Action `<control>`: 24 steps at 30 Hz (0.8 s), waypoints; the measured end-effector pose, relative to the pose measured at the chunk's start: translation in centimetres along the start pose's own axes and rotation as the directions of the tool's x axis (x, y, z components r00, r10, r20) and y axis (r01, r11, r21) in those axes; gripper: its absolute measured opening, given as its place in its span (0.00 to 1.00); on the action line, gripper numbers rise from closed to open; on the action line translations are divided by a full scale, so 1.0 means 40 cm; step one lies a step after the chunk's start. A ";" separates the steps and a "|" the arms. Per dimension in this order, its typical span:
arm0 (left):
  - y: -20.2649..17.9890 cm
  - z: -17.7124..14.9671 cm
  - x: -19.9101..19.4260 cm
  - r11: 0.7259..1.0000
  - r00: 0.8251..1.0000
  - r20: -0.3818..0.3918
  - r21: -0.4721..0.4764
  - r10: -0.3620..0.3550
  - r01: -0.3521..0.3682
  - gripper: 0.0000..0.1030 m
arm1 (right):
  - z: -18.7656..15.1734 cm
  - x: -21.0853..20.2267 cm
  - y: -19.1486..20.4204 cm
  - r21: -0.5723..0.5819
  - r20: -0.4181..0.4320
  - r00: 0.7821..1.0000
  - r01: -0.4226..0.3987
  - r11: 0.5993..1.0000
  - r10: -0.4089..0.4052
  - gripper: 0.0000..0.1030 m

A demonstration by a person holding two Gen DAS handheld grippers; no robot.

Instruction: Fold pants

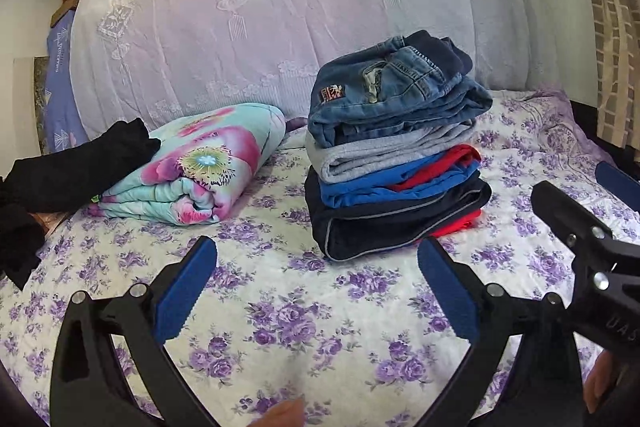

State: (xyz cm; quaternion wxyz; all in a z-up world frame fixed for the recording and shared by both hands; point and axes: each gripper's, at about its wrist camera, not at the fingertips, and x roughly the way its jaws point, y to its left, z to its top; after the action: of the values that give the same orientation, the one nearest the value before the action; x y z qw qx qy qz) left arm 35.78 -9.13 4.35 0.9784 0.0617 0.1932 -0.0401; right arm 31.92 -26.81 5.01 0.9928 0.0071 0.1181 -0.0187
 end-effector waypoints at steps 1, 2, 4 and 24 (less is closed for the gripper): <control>0.003 0.001 0.002 1.000 1.000 -0.006 -0.006 -0.005 0.005 0.96 | -0.001 0.001 0.000 0.007 -0.005 1.000 -0.002 1.000 0.002 0.97; 0.007 0.002 0.003 1.000 1.000 -0.011 -0.015 -0.008 0.008 0.96 | -0.001 -0.001 -0.003 0.017 -0.009 1.000 -0.005 1.000 0.005 0.97; 0.018 0.003 0.008 0.999 1.000 -0.021 -0.039 -0.014 0.013 0.96 | -0.002 -0.002 -0.012 0.037 -0.007 1.000 -0.008 0.999 0.008 0.97; 0.036 0.000 0.009 0.998 0.999 -0.031 -0.064 -0.022 0.020 0.96 | -0.016 0.019 -0.003 0.014 -0.058 0.998 -0.004 1.000 0.005 0.97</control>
State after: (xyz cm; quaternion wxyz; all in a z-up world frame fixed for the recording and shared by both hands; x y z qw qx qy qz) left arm 36.26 -7.74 4.38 0.9762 0.0289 0.2105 -0.0433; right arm 32.52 -26.93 4.21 0.9889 0.0150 0.1468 -0.0171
